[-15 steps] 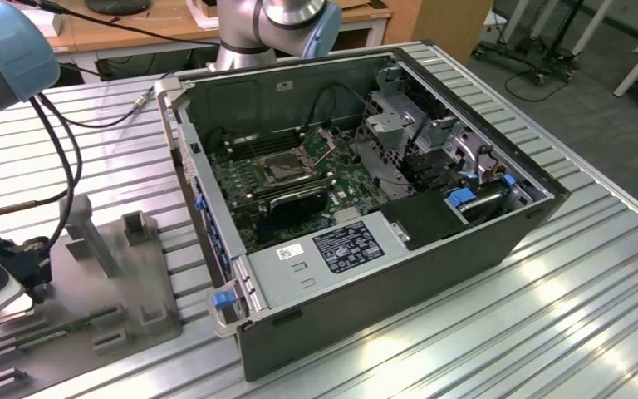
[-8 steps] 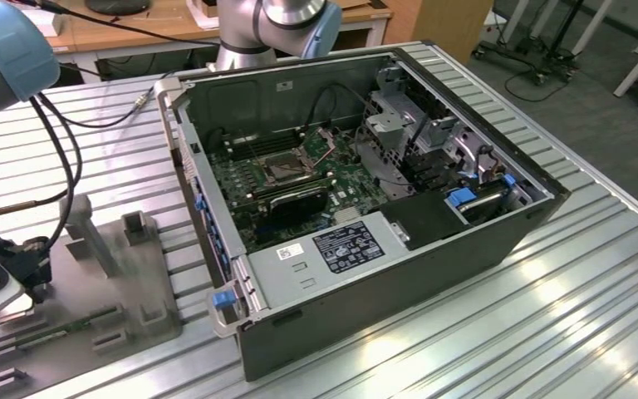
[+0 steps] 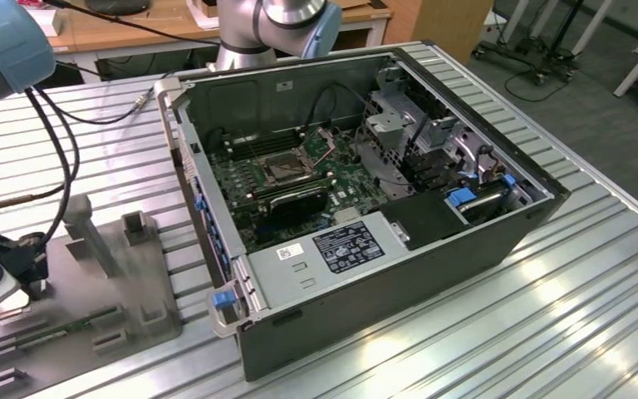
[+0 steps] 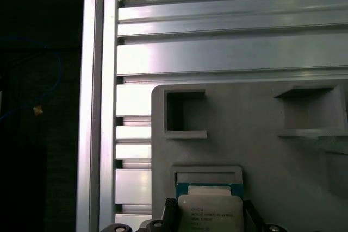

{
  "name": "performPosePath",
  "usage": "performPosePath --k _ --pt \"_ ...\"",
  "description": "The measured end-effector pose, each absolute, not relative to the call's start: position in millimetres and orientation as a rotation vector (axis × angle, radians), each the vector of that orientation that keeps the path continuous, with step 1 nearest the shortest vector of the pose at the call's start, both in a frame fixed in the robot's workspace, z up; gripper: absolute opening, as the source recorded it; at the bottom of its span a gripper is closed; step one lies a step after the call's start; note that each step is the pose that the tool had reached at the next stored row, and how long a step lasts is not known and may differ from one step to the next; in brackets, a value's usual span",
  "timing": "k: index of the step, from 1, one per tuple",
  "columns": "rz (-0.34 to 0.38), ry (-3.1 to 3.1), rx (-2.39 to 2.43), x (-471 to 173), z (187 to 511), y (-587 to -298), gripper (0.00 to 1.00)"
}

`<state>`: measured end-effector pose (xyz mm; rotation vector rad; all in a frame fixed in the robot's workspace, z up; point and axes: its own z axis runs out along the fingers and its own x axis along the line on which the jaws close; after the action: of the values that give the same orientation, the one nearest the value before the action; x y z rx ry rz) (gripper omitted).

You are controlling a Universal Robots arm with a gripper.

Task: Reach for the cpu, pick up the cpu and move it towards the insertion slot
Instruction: 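Pick up the cpu and move it towards the insertion slot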

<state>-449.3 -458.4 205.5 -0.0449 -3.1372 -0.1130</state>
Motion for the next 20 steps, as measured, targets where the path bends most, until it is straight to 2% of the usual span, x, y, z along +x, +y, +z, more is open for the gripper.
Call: performPosePath --k 20 --pt "-0.113 -3.137 -0.045 -449.3 221.3 -458.4 0.55"
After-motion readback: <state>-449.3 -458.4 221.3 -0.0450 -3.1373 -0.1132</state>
